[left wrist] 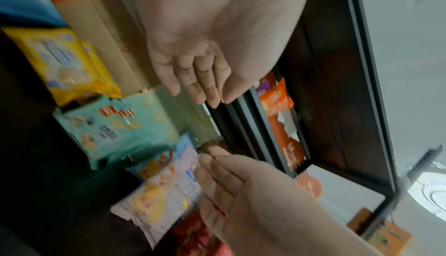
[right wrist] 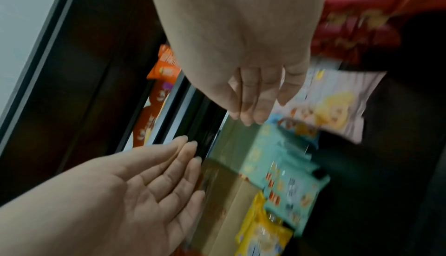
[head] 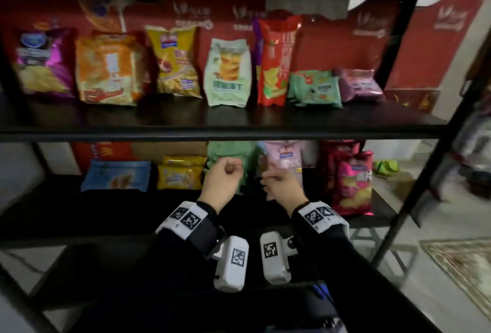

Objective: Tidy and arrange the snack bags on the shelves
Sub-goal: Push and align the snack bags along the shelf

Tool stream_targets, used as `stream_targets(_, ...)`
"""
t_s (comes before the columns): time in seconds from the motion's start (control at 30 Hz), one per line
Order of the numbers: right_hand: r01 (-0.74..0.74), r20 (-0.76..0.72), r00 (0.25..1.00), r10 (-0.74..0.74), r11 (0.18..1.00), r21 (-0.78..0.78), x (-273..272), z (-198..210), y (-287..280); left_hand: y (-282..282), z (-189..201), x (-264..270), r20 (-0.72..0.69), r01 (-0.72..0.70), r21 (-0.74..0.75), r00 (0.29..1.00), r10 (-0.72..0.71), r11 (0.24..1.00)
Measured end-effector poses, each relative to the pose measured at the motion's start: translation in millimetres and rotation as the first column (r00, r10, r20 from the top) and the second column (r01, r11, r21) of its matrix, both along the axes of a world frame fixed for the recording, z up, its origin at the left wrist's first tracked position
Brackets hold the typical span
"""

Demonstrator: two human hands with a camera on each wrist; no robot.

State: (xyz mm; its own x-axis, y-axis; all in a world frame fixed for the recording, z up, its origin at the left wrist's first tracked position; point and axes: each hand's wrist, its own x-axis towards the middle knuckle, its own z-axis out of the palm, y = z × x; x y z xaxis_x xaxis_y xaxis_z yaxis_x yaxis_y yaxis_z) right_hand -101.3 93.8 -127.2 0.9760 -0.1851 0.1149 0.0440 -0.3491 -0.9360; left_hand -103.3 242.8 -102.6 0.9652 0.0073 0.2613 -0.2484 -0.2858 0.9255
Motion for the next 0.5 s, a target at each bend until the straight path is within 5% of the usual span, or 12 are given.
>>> stream_targets(0.3,0.289,0.139,0.949,-0.282,0.957,-0.029,0,-39,-235,-187,-46,46,-0.022,0.167,0.034,0.986,-0.167,0.985)
stream_targets(0.5,0.223,0.043,0.975,-0.220,0.940,-0.259,20,-81,-341,-273,-91,73,-0.135,0.241,0.165,0.966,-0.221,0.956)
